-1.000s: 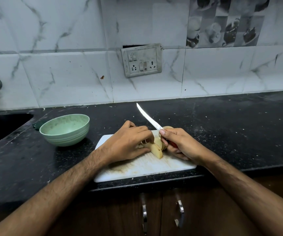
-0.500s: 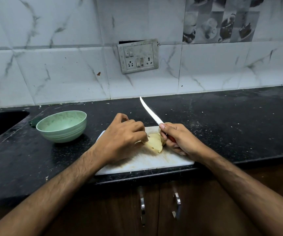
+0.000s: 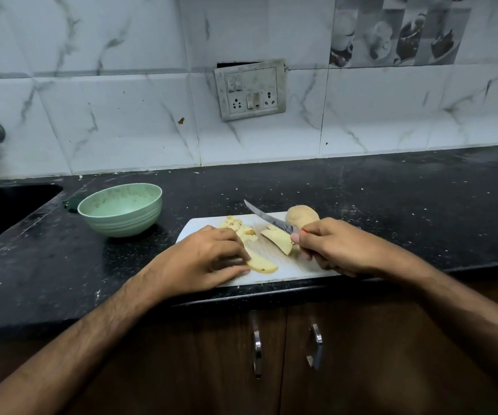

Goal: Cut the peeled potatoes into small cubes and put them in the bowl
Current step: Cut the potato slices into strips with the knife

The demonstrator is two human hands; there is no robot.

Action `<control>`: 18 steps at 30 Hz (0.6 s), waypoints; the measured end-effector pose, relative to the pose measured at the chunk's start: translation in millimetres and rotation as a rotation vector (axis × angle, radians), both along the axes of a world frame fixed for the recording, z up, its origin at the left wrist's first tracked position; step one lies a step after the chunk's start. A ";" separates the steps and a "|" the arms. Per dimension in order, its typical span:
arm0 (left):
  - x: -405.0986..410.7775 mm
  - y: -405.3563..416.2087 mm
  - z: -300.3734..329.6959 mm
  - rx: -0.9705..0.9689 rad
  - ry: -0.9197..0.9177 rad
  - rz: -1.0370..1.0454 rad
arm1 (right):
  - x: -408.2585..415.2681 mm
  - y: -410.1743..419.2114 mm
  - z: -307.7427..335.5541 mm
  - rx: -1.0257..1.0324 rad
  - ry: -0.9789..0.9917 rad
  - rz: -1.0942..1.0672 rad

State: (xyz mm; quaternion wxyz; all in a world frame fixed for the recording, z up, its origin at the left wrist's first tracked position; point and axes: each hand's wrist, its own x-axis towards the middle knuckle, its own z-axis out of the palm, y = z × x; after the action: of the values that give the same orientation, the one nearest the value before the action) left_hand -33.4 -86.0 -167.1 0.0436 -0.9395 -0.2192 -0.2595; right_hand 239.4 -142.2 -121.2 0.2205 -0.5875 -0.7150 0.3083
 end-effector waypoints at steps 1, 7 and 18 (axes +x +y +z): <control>2.1 0.8 -0.7 -0.012 -0.004 0.005 | 1.8 -6.6 2.8 -0.015 -0.057 -0.001; 19.9 8.6 2.8 -0.051 -0.018 -0.026 | 10.9 -35.6 4.9 -0.007 -0.454 -0.026; 25.1 11.8 0.5 -0.114 -0.106 -0.034 | 0.4 -36.2 -5.6 0.068 -0.718 -0.134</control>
State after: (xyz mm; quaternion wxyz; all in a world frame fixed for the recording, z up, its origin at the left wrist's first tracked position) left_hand -8.3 -74.2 -166.6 -0.0259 -0.9290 -0.2197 -0.2965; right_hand 239.8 -178.3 -126.8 -0.0057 -0.6961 -0.7166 0.0433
